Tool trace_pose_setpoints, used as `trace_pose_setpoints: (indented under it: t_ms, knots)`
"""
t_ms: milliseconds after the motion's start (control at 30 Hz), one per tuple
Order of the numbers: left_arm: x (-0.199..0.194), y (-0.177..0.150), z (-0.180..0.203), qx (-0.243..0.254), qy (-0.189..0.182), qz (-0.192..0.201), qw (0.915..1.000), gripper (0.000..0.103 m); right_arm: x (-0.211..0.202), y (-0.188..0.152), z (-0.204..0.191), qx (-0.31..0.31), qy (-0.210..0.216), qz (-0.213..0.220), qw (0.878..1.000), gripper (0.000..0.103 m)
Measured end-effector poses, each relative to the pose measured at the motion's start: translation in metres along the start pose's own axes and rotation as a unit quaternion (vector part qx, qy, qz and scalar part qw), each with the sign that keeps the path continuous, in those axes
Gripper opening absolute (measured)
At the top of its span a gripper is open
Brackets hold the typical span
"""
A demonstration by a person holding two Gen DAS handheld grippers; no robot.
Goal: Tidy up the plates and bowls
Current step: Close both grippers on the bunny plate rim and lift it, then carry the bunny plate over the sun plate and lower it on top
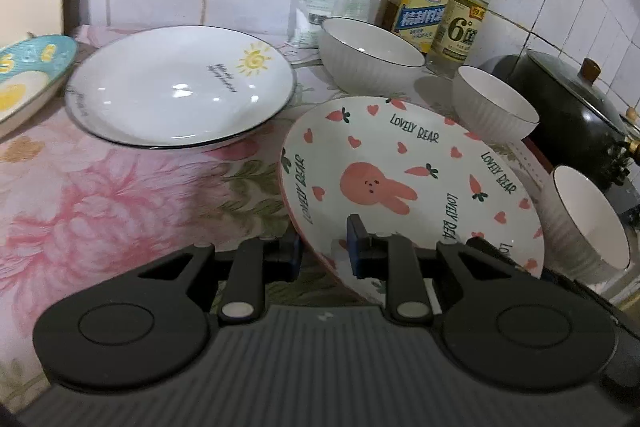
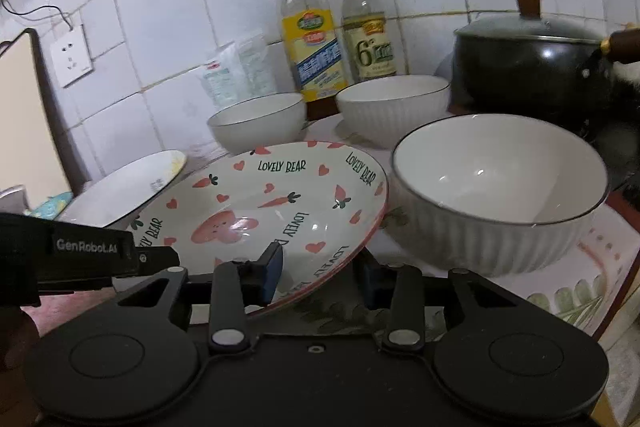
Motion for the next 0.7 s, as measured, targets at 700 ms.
trace_pose_setpoints:
  t_ms: [700]
  knots:
    - [-0.094, 0.001, -0.026, -0.005, 0.061, 0.012, 0.9980, 0.021, -0.035, 0.006, -0.058, -0.020, 0.086, -0.049, 0.995, 0.041]
Point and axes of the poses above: each gripper's, at about its wrist camera, not at the fingertips, and x roughly the way its jaws point, z to its right, y to its top, the point moved 9 cm from there along x, roughly the way its jaws point, and after that the axes turned 14 degrees about x, right-handed, at the moved point
